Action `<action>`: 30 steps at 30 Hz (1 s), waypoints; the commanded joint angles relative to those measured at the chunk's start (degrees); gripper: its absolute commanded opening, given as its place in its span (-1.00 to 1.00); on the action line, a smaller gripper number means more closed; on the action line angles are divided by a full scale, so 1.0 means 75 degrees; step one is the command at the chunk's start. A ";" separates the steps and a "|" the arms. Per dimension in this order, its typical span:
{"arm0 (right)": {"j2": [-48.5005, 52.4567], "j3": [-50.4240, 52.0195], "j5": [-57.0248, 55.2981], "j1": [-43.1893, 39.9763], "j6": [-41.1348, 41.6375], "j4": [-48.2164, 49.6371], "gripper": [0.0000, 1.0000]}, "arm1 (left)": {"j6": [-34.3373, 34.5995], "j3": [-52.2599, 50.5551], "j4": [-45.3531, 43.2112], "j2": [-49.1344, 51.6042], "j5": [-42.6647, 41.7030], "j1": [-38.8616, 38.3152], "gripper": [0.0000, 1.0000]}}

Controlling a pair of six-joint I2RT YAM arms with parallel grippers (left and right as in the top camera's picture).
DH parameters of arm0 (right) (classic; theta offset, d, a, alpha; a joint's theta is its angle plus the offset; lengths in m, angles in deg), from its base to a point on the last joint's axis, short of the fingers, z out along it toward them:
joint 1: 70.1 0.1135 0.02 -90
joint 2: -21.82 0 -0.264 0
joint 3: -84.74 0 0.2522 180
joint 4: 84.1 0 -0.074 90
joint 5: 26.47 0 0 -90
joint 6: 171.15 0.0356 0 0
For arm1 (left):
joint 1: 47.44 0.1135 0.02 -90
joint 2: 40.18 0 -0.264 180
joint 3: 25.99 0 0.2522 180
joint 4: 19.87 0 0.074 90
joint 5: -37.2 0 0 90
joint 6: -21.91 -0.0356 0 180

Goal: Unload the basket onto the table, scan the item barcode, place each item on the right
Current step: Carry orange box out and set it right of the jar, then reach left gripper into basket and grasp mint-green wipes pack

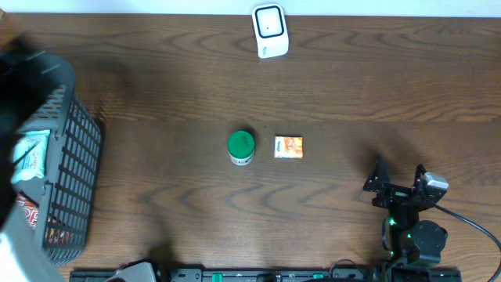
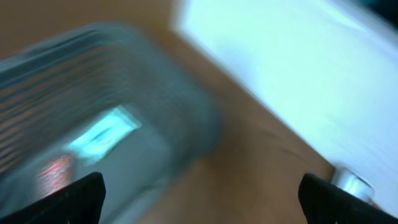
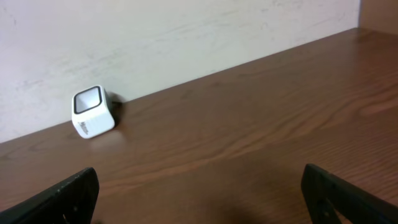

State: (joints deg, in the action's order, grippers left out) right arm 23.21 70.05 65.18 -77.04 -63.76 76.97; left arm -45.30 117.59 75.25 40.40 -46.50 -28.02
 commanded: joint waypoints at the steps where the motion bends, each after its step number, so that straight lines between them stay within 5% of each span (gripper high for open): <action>1: -0.0023 0.0012 -0.0012 0.0038 0.0023 -0.0026 0.99 | 0.0662 -0.0484 0.0624 0.0752 -0.0836 0.2192 0.96; 4: -0.0023 0.0012 -0.0012 0.0038 0.0023 -0.0026 0.99 | 0.1204 -0.1177 0.0868 0.1037 -0.1632 0.3538 0.96; 8: -0.0023 0.0012 -0.0012 0.0038 0.0023 -0.0026 0.99 | 0.1163 -0.2544 0.0236 0.1300 -0.1979 0.4010 0.93; 16: -0.0023 0.0012 -0.0012 0.0038 0.0023 -0.0026 0.98 | 0.1125 -0.6126 -0.2940 0.1314 -0.1990 0.4039 0.94; 30: -0.0023 0.0012 -0.0012 0.0038 0.0023 -0.0026 0.99 | 0.1148 -0.9346 -0.7714 0.1393 -0.2754 0.4039 0.96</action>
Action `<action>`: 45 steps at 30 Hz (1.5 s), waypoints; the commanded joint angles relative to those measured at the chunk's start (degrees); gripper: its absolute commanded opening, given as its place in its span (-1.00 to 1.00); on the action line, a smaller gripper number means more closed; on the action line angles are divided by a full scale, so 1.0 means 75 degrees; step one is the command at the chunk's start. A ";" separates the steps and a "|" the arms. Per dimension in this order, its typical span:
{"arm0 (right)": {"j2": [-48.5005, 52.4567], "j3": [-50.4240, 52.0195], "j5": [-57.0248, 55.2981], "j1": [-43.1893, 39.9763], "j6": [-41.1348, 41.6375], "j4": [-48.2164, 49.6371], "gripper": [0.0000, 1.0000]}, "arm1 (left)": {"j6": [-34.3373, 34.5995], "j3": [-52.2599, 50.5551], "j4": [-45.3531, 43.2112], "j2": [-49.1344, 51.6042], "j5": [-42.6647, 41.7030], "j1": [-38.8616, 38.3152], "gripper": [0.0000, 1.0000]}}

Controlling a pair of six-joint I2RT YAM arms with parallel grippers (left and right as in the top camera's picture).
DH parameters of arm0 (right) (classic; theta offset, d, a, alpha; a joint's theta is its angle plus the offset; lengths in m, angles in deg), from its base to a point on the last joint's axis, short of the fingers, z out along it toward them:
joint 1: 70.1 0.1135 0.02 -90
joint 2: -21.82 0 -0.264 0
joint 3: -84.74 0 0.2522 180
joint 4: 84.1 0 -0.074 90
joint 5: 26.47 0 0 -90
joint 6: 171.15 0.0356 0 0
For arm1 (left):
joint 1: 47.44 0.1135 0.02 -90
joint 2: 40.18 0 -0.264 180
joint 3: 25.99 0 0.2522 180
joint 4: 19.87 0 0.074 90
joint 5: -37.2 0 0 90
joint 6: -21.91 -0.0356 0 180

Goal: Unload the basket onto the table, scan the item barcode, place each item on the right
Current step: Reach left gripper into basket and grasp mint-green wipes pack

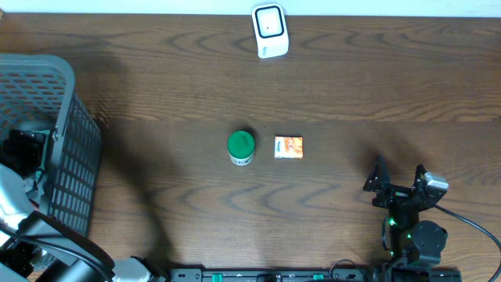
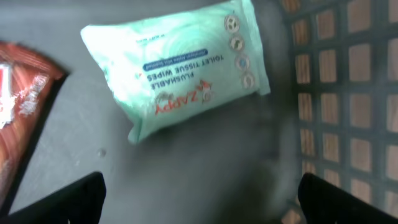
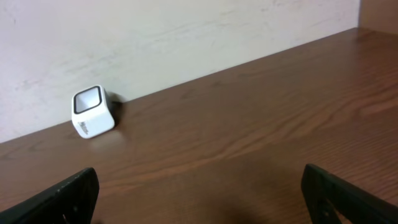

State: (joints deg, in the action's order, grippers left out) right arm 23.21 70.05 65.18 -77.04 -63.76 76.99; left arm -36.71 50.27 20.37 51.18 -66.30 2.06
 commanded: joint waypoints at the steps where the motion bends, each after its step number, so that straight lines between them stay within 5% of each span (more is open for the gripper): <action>1: -0.0023 0.0012 -0.0012 0.0038 0.0023 -0.0029 0.98 | 0.0003 -0.0452 -0.0560 0.0017 -0.0114 0.0029 0.96; 17: -0.0023 0.0012 -0.0012 0.0038 0.0023 -0.0029 0.99 | 0.0000 -0.0504 -0.1087 0.1807 0.0085 0.0044 0.93; 22: -0.0023 0.0012 -0.0012 0.0038 0.0023 -0.0029 0.99 | 0.0003 -0.0501 -0.1029 0.1754 0.0076 0.0044 -0.26; 25: -0.0023 0.0012 -0.0012 0.0038 0.0023 -0.0029 0.99 | 0.0003 -0.0458 -0.0953 0.1571 0.0050 0.0044 -0.62; 45: -0.0023 0.0012 -0.0012 0.0038 0.0023 -0.0029 0.99 | 0.0300 -0.0143 0.0527 -0.3488 -0.0519 0.0041 -0.85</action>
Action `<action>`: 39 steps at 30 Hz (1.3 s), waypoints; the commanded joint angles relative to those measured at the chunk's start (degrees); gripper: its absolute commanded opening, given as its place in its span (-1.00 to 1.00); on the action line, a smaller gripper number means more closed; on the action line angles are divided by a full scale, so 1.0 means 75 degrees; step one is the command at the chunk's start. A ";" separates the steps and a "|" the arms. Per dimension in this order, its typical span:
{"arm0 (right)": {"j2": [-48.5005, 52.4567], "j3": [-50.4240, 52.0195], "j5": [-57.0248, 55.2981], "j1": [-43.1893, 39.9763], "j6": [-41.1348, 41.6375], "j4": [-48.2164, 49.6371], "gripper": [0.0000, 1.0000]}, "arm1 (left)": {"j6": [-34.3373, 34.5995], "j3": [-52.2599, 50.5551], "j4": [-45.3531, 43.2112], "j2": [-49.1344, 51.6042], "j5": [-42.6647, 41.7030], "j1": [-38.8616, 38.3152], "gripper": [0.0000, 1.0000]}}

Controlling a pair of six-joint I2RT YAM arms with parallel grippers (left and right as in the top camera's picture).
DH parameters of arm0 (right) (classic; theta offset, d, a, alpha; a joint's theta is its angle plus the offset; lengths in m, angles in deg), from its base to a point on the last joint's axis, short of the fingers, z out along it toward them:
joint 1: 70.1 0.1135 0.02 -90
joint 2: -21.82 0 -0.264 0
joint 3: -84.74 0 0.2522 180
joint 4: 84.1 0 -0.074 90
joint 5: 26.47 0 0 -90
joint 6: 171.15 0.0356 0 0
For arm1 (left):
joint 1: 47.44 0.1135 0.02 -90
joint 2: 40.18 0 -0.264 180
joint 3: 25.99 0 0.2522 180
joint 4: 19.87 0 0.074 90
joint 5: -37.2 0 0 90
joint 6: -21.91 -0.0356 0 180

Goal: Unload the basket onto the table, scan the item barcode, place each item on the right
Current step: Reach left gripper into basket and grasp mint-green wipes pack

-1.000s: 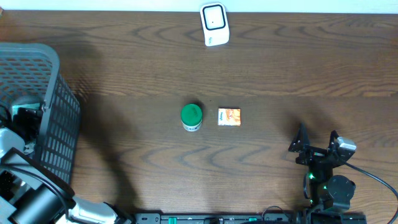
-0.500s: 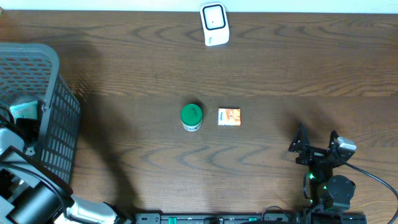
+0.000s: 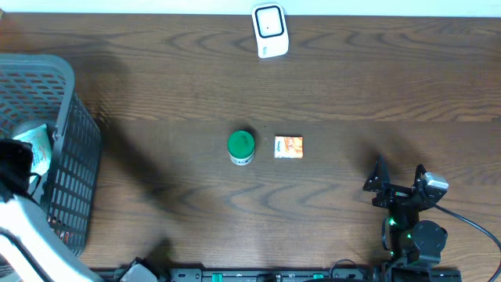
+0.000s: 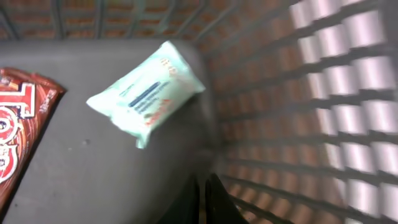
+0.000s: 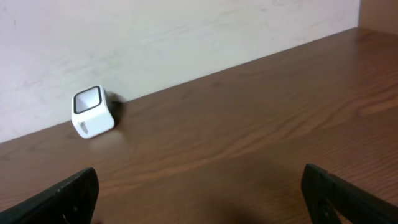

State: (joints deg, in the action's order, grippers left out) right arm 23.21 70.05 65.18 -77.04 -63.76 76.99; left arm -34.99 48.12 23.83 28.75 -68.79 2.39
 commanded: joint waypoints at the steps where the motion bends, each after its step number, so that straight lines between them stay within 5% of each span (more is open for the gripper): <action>1: -0.0023 0.0012 -0.0012 0.0038 0.0023 -0.0029 0.99 | 0.0090 0.0143 0.0099 -0.0705 -0.0187 -0.0003 -0.85; 10: -0.0023 0.0012 -0.0012 0.0038 0.0023 -0.0029 0.99 | 0.0207 0.0140 0.0385 -0.1128 -0.0111 -0.0003 -0.82; 13: -0.0023 0.0012 -0.0012 0.0038 0.0023 -0.0029 0.99 | 0.0230 0.0140 0.0388 -0.0857 0.0350 0.0000 0.29; 15: -0.0023 0.0012 -0.0009 0.0038 0.0023 -0.0029 0.98 | 0.0230 0.0140 0.0425 -0.0574 0.0734 0.0000 0.56; 19: -0.0023 0.0012 -0.0012 0.0038 0.0023 -0.0029 0.98 | -0.0178 0.0140 0.0047 0.0224 0.0912 -0.0003 0.58; 26: -0.0023 0.0012 -0.0009 0.0038 0.0023 -0.0029 0.98 | -0.4118 0.0143 -0.1119 0.1778 0.1539 -0.0192 0.75; 39: -0.0023 0.0012 -0.0012 0.0038 0.0023 -0.0029 0.99 | -0.5508 0.0140 -0.1781 0.3727 0.1824 -0.0189 0.77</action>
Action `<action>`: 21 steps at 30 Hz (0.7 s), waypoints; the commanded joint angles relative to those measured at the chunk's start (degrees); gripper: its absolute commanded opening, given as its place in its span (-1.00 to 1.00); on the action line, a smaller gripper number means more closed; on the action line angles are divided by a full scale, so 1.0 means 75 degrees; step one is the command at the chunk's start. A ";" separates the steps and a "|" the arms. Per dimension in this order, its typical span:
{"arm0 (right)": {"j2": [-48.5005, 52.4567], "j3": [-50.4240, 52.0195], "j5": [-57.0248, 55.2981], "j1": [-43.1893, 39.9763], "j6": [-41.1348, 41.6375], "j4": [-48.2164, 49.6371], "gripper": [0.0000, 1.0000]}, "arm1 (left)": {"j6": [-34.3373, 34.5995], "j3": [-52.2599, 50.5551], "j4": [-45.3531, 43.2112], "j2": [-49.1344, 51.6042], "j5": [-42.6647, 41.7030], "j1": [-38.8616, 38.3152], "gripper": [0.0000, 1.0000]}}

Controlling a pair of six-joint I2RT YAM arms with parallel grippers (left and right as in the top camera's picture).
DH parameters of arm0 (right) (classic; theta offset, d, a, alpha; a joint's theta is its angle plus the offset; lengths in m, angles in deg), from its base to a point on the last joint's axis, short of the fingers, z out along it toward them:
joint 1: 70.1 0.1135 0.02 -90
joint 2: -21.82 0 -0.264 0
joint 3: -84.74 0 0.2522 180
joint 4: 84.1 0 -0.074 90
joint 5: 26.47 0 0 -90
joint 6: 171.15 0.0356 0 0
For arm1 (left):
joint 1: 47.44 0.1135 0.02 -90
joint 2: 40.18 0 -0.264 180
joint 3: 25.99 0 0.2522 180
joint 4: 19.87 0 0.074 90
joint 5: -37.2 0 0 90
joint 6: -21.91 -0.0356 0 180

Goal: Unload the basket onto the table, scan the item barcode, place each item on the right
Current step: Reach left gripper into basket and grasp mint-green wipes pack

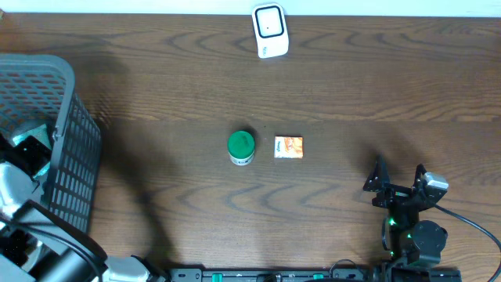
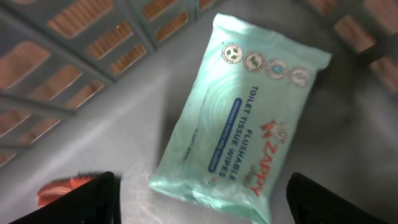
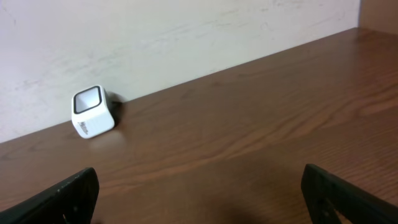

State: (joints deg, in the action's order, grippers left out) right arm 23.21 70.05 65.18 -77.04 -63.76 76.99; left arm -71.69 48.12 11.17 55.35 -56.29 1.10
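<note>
A mint-green pack of toilet tissue wipes point(image 2: 242, 146) lies flat on the grey floor of the basket point(image 1: 74, 149) at the table's left end. My left gripper point(image 2: 199, 205) hangs open close above the pack's near end, its fingertips point(image 2: 81, 199) wide apart and holding nothing. In the overhead view the left gripper point(image 1: 31, 153) is down inside the basket. The white barcode scanner point(image 1: 270, 31) stands at the far edge of the table, and the right wrist view also shows the scanner point(image 3: 92, 112). My right gripper point(image 1: 399, 184) rests open near the front right.
A green-lidded can point(image 1: 241, 146) and a small orange box point(image 1: 288, 147) sit mid-table. A red-orange packet point(image 2: 59, 190) lies in the basket beside the wipes. The basket's lattice walls point(image 2: 93, 37) stand close around the left gripper.
My left gripper was shut and farther back from the wipes pack; now it is open and close over the pack. The pack lies on the basket floor. The right arm has not moved.
My left gripper was open outside the basket, its view blurred. Then it was open inside the basket over the wipes pack. Then it was shut on nothing, farther from the pack. Now it is open again just above the pack.
</note>
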 commanded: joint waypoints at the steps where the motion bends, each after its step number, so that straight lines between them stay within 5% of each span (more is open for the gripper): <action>1: -0.0023 0.0012 -0.0009 0.0038 0.0023 -0.0029 0.98 | -0.0638 0.0140 -0.0163 0.0259 0.0154 -0.0017 0.79; 21: -0.0023 0.0012 -0.0012 0.0038 0.0023 -0.0026 0.98 | -0.0892 0.0140 -0.0956 0.1285 -0.0219 -0.0017 0.87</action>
State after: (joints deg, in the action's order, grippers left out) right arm 23.21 70.05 65.18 -77.04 -63.76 76.99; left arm -77.19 48.12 4.29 63.66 -57.40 1.03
